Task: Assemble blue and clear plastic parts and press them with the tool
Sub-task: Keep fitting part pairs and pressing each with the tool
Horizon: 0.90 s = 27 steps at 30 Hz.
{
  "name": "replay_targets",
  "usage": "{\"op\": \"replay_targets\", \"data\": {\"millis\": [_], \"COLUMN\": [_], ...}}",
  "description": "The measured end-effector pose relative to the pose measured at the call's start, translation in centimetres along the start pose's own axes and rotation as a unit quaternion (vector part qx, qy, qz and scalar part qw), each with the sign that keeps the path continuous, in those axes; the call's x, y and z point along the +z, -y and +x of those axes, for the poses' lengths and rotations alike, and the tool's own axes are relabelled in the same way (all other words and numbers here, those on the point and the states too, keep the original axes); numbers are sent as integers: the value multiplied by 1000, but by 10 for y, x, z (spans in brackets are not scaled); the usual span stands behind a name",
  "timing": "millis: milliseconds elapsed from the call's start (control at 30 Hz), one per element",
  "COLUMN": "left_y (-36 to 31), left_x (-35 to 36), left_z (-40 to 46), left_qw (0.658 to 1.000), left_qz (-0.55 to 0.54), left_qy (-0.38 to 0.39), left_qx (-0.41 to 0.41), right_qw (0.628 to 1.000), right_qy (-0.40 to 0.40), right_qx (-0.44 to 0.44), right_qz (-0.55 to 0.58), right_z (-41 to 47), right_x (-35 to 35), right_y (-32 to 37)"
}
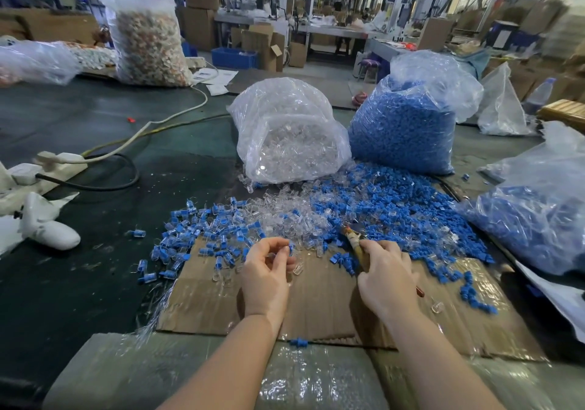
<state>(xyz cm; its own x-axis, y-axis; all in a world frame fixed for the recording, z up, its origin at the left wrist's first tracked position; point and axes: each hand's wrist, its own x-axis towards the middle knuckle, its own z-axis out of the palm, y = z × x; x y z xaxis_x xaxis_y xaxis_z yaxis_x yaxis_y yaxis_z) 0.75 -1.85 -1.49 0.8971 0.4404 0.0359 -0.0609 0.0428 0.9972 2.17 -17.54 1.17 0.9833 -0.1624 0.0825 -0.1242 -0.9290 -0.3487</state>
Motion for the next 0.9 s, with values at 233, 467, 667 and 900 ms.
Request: {"op": "replay_targets", "data": {"millis": [233,467,667,900], "left_y": [1,2,6,9], "left_x": [1,4,4,6], "left_z": [0,3,0,-2], "left_qw": [985,976,962,927], "left_qz": [112,186,241,315], "left_qy": [-98,-102,-53,2], "left_qx": [86,49,121,202], "right_qw": [997,993,987,986], "right_qy": [-9,-20,-78,-89], "right_qx": [-11,-10,-75,-82], "right_qz": [-72,-115,-115,-117], "right_z": [6,0,-6,-6], "right_x": [11,13,20,31], "right_y": [-11,-3,9,14]}}
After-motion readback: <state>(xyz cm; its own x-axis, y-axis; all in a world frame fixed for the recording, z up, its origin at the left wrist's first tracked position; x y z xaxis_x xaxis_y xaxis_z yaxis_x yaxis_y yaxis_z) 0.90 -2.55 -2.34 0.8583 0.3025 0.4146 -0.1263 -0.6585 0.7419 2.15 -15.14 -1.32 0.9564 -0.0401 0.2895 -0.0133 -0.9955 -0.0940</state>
